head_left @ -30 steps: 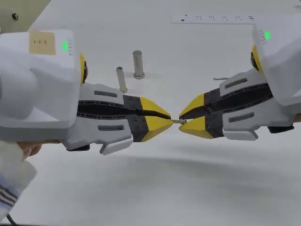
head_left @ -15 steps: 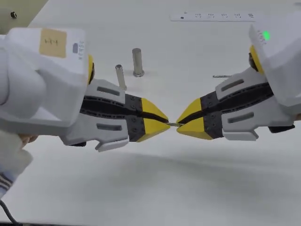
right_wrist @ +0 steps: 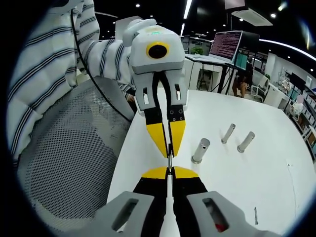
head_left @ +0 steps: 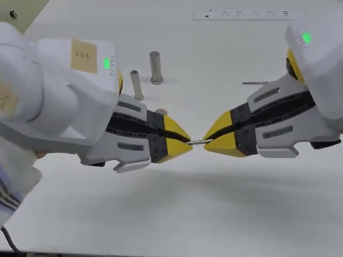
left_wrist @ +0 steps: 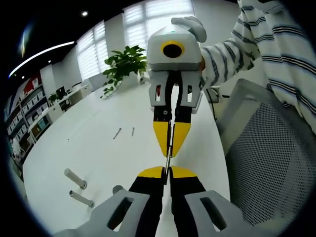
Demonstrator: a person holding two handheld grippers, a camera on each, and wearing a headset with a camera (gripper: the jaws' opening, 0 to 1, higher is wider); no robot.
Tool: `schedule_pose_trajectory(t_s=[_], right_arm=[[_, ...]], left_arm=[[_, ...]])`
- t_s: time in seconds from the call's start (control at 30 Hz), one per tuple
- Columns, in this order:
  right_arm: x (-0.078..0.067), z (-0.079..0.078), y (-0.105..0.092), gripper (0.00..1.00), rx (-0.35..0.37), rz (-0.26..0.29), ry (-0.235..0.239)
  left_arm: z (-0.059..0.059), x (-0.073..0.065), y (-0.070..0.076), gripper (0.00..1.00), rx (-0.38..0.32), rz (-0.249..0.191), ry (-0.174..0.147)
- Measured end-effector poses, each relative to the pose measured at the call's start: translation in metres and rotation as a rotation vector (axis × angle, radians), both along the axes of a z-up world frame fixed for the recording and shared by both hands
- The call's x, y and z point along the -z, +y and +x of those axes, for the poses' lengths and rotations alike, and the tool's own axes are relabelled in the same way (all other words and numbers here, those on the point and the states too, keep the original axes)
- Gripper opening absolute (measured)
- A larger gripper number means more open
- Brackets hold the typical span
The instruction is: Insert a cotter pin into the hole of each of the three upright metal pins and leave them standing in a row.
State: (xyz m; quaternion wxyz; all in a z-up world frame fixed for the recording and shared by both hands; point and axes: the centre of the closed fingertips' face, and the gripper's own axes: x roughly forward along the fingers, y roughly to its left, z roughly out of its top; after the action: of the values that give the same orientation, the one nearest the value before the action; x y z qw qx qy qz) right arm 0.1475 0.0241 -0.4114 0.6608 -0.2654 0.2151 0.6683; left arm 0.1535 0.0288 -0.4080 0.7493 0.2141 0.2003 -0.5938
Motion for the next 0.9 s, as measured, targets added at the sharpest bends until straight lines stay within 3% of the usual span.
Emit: schedule_pose_trajectory(t_s=[0.23,0.37,0.5,0.67,0.77,0.9], right_arm=[[-0.003,0.006,0.003,0.00,0.040,0.028,0.001],[-0.003,0.012,0.002,0.00,0.068,0.033,-0.008],[-0.001,0.018,0.002,0.00,0.092,0.037,-0.016],[0.006,0.027,0.004,0.00,0.112,0.058,-0.025],[0.011,0.032,0.005,0.00,0.129,0.066,-0.034],[0.014,0.038,0.005,0.00,0.169,0.082,-0.013]], left_arm=[[0.007,-0.005,0.002,0.02,-0.037,-0.024,-0.001],[0.016,0.000,0.013,0.05,-0.060,0.028,-0.042],[0.024,-0.002,0.021,0.07,-0.085,0.023,-0.045],[0.038,0.000,0.034,0.15,-0.107,0.053,-0.069],[0.042,0.001,0.038,0.14,-0.109,0.061,-0.070],[0.049,0.005,0.042,0.17,-0.108,0.074,-0.072]])
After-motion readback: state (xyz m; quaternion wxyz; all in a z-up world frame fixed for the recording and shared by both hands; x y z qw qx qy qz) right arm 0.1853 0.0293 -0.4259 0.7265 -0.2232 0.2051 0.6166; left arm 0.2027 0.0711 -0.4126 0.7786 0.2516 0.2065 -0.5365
